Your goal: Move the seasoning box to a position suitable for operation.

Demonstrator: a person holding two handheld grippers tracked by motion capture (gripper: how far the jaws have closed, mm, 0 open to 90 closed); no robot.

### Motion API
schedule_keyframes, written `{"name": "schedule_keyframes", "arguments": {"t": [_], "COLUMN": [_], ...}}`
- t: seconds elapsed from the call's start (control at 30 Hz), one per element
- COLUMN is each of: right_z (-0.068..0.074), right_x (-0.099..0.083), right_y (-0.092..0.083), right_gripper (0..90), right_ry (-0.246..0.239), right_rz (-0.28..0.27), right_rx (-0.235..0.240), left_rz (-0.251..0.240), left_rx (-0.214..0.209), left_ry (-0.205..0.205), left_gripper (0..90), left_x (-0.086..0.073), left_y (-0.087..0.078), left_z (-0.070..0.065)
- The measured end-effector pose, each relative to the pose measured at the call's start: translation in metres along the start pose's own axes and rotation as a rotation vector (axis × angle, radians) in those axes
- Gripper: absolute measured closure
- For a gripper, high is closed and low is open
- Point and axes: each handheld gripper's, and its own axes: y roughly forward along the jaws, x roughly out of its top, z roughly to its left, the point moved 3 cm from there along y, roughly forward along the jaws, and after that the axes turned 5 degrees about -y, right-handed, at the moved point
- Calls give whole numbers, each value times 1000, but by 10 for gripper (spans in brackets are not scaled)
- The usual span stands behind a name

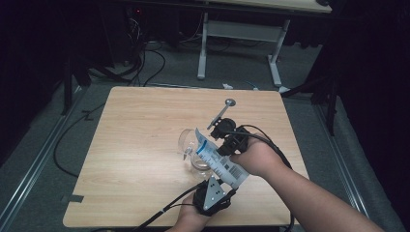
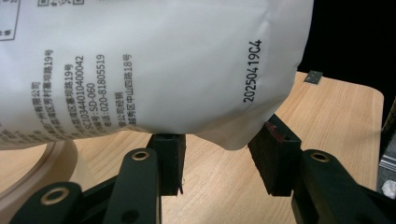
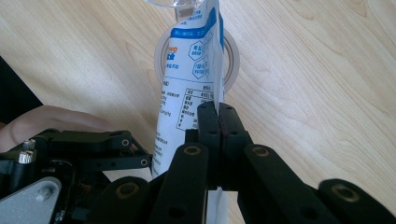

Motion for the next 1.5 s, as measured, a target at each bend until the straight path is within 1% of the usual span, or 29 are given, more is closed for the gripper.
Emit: {"name": "schedule_keyframes", "arguments": {"t": [0.47, 0.7, 1.0, 1.03, 1.27, 1.3, 1.47, 1.5], "right_z": [0, 0, 0, -1, 0, -1, 0, 0], "right_x": [2, 2, 2, 2, 3, 3, 4, 4], "right_y": [-3, -2, -2, -2, -1, -1, 0, 0], "right_gripper": [900, 900, 900, 900, 900, 900, 900, 900], "right_ry": [-8, -9, 3, 2, 10, 6, 18, 11], "right_rz": [-7, -2, 1, 0, 3, 1, -3, -4], "right_rx": [-4, 5, 15, 26, 37, 36, 39, 38], "left_rz": [-4, 2, -1, 0, 3, 4, 3, 3], "left_rx": [1, 0, -4, -4, -5, -5, -4, -5], "left_ry": [3, 7, 9, 11, 9, 8, 6, 6], "left_gripper": [578, 581, 584, 585, 588, 588, 589, 589], "left_x": [3, 2, 2, 2, 1, 1, 2, 2], "left_y": [2, 4, 5, 6, 8, 8, 9, 9], "left_z": [1, 0, -1, -1, 1, 1, 2, 2]}}
